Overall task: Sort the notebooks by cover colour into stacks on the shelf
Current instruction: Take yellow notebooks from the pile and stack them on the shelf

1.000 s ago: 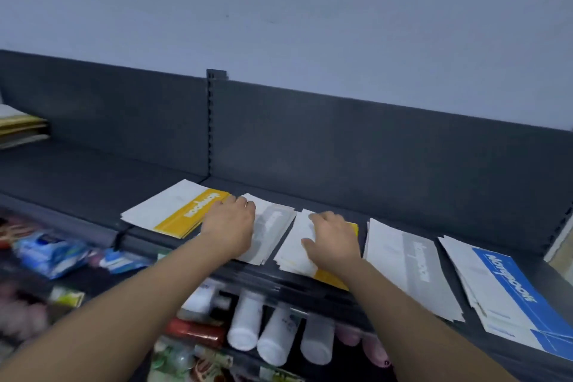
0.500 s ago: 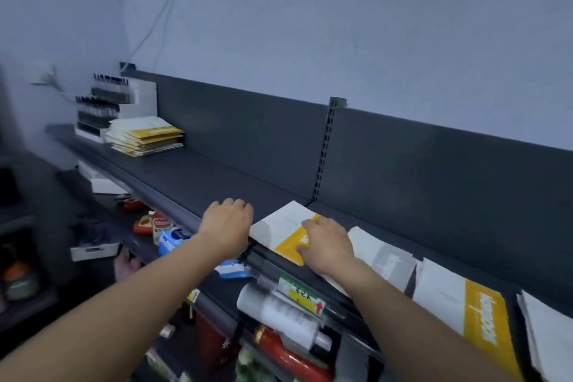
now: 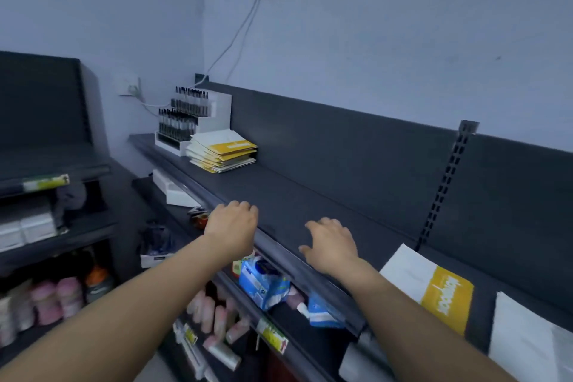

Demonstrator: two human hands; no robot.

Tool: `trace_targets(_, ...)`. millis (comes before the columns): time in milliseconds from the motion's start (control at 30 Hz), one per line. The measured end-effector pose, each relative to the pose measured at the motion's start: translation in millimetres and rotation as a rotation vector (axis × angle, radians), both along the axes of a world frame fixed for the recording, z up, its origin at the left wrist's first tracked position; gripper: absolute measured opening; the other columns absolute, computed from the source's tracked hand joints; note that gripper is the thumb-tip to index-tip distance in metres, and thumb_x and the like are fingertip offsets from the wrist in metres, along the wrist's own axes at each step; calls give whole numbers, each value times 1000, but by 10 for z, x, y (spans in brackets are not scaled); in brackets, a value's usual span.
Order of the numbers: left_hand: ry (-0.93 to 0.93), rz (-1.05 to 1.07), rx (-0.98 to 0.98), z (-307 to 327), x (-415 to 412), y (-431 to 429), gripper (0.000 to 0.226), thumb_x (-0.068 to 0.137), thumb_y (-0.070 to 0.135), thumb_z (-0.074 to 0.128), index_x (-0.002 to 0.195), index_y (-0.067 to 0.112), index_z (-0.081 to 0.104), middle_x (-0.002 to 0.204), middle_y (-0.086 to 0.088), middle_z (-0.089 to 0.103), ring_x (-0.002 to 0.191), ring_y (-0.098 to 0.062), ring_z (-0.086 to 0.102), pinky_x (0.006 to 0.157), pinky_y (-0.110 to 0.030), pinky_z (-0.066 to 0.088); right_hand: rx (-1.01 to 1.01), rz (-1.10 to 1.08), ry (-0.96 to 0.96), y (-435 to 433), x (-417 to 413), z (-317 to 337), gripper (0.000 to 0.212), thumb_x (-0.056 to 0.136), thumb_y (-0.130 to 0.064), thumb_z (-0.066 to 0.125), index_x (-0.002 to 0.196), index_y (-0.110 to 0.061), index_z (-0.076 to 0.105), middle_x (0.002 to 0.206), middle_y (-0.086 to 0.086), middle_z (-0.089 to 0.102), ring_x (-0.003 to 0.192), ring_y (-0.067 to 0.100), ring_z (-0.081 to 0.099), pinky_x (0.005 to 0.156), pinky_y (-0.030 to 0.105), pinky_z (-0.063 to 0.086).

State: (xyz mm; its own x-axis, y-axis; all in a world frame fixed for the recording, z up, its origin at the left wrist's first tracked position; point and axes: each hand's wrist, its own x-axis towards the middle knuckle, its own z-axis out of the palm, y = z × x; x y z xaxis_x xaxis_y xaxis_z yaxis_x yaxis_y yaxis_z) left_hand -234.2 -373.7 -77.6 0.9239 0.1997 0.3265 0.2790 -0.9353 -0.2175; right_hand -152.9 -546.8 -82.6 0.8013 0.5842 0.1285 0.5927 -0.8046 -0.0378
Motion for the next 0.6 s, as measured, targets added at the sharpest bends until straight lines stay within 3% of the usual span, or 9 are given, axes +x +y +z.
trace_targets(333, 26, 68, -34, -169, 278, 995, 35, 91, 28, 51, 124, 15, 47, 124, -3, 53, 117, -22, 51, 89, -34, 42, -3, 67, 4, 1100, 391, -55, 50, 92, -43, 53, 135, -18, 47, 134, 9, 48, 126, 28, 40, 103, 39, 34)
trace_targets(600, 25, 125, -33, -88, 827, 1725, 30, 92, 19, 46, 121, 14, 48, 121, -5, 53, 114, -24, 50, 87, -34, 41, 8, 108, 15, 1900, 1023, -59, 51, 93, -43, 53, 137, -18, 45, 135, 8, 48, 128, 27, 39, 104, 39, 33)
